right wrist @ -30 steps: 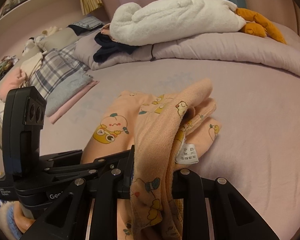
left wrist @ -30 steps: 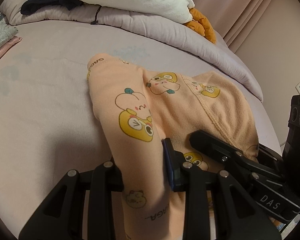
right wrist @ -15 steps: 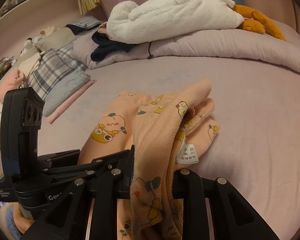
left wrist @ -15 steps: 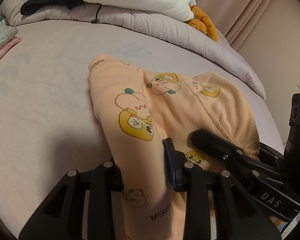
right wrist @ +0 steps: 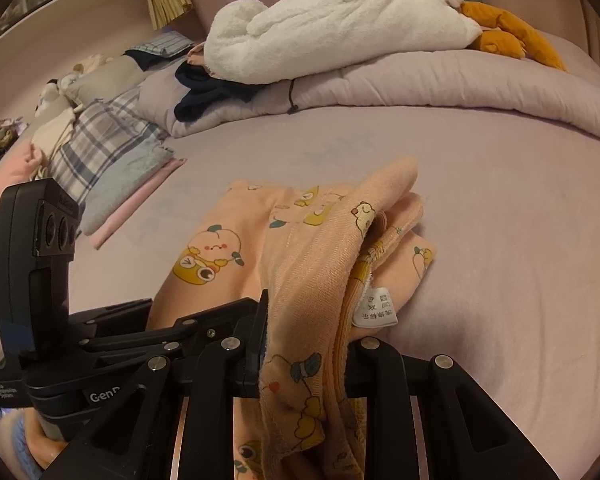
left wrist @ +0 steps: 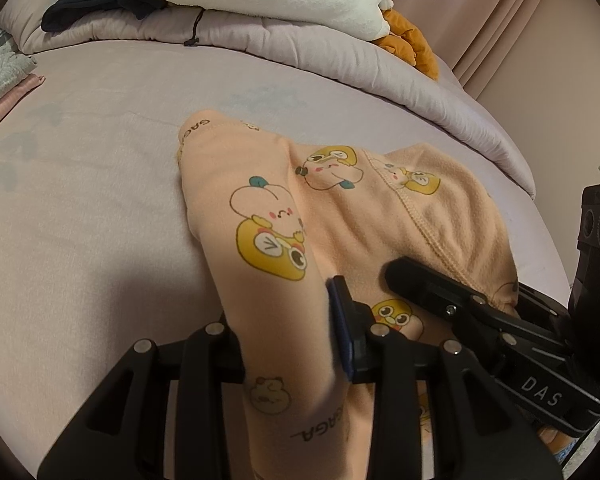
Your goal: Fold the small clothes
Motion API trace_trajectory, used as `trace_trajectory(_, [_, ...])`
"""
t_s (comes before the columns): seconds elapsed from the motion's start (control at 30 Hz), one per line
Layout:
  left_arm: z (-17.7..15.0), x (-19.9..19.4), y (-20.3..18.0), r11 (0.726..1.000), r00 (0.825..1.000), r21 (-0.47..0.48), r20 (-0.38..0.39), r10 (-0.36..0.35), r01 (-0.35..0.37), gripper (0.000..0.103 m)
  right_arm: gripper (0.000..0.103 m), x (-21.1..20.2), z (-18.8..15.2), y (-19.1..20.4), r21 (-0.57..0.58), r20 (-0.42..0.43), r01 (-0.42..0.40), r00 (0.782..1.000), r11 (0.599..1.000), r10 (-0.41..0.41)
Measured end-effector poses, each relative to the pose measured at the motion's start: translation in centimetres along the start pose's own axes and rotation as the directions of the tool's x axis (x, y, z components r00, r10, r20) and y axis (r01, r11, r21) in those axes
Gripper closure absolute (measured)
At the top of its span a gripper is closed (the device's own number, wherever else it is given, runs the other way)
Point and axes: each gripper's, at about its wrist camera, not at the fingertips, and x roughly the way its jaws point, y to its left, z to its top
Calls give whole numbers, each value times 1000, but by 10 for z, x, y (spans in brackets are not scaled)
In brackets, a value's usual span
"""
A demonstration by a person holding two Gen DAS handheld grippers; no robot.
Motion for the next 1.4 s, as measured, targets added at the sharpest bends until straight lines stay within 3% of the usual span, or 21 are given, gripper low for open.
trace_trajectory(0.9, [-1, 2, 1, 999, 999, 3, -6, 32, -32, 65, 78, 5, -2, -13, 53, -23, 0, 1000, 999, 1])
trace_trajectory(1.4, [-2, 2, 0, 998, 998, -2, -9, 69, -69, 55, 78, 6, -3, -19, 82, -38, -4, 999, 997, 7])
